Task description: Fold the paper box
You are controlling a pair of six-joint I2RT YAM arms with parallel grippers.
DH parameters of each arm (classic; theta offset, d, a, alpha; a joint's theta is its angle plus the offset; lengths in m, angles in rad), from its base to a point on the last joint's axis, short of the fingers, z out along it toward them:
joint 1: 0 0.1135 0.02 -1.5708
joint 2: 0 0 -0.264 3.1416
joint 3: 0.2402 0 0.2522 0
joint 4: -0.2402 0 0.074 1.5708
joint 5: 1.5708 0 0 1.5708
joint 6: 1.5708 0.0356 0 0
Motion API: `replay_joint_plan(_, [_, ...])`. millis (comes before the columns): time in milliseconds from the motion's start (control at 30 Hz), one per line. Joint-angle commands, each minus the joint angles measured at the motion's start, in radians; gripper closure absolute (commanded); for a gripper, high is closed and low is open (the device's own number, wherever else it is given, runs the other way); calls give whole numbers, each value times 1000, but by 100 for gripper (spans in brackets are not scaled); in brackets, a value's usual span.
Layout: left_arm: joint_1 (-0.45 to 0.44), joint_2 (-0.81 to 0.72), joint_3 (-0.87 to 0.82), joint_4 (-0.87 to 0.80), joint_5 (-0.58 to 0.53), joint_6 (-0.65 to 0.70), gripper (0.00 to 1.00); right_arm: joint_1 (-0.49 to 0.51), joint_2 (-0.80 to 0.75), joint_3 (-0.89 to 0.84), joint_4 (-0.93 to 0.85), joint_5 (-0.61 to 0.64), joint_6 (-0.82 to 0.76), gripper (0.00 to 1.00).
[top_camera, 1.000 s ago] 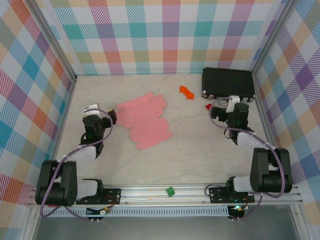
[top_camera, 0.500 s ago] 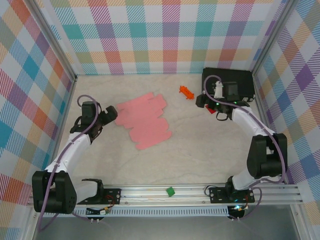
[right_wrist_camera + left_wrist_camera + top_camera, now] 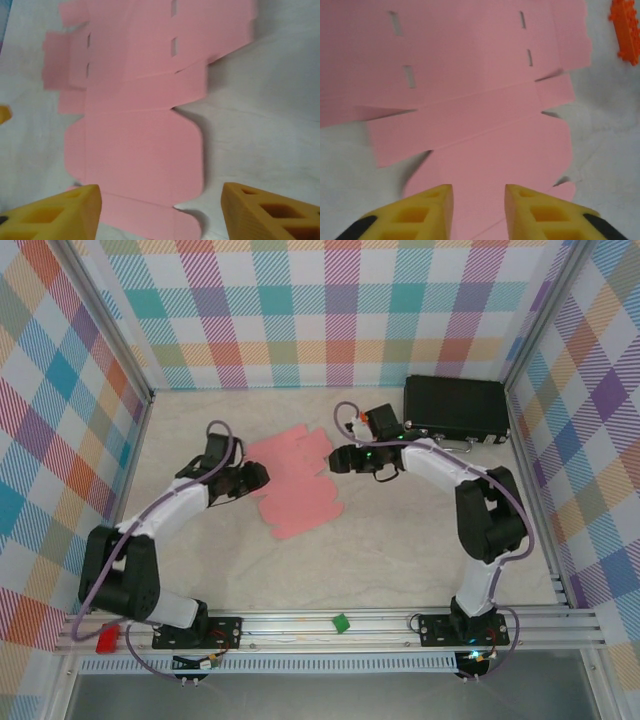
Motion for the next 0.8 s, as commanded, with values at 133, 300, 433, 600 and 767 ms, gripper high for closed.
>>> replay_joint_plan(133, [-61,192,116,50,2,13,92,64,123,74,17,-53,86,72])
replay_joint_plan(300, [-75,307,155,60,34,26,100,72,198,94,25,-25,126,83])
replay_joint_plan(433, [-101,362,176,36,35,48,100,79,216,61,18,13,137,85])
replay_joint_plan(600, [-131,391,166,29,32,61,100,87,194,-18,38,13,159,85])
replay_joint_plan(767, [-170,418,153,-9,18,86,100,106,126,-141,60,60,198,86])
